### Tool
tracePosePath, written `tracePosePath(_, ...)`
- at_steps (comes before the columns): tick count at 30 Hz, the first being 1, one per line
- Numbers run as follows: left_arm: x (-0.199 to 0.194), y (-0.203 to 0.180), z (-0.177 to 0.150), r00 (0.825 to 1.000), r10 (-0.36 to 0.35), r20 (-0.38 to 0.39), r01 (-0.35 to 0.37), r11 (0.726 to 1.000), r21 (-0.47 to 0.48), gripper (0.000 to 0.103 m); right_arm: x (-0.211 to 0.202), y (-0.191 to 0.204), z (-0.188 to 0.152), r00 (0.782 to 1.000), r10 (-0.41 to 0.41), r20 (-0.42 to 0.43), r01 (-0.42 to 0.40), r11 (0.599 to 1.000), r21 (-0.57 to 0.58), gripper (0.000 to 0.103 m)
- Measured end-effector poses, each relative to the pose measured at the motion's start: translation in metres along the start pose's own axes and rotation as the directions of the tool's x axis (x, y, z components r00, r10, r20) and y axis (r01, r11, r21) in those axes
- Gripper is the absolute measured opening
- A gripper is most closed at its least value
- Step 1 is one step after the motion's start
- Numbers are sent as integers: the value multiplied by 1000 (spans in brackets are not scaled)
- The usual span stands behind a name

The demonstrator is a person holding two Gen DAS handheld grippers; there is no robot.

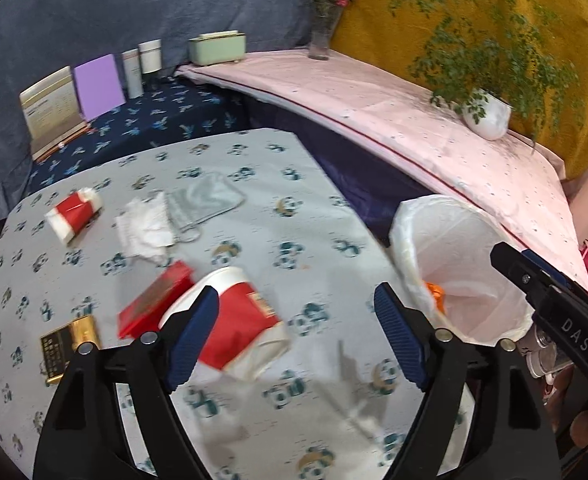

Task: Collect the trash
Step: 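Move both tools back over the table toward the remaining trash, then close the left tool on the gold cigarette box while the right tool grasps the red-white cup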

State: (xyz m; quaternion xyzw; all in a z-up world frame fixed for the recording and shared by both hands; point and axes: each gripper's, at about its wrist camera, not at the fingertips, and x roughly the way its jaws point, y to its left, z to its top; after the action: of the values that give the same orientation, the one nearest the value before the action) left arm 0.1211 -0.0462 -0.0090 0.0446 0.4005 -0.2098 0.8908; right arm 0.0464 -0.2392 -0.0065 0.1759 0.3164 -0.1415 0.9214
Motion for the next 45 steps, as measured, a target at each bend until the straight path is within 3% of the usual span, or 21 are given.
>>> tracePosePath(8,-11,60,-25,995,101,-3,-102,995,-19,87,8,54,-20,997,63,-54,-67,995,-67,60)
tracePosePath(26,1,181,-83,969,243,-43,-232,956,178,88,29,143,-55,973,154,-170,-181,971,-154,60)
tracePosePath(32,13,205,-88,978,202,-47,-187,955,230,88,36,172,-63,968,159,-195,-197,960,-197,60)
tracePosePath(37,32,212,-87,988,134,-80,-108,957,268,90,42,184,-65,966,154,-205,-197,958,-209,60)
tracePosePath(41,36,217,-83,991,83,-105,-62,980,187,81,45,188,-66,966,147,-211,-193,957,-217,60)
tracePosePath(45,35,209,-85,992,79,-102,-72,995,74,71,49,183,-67,966,142,-217,-187,960,-207,60)
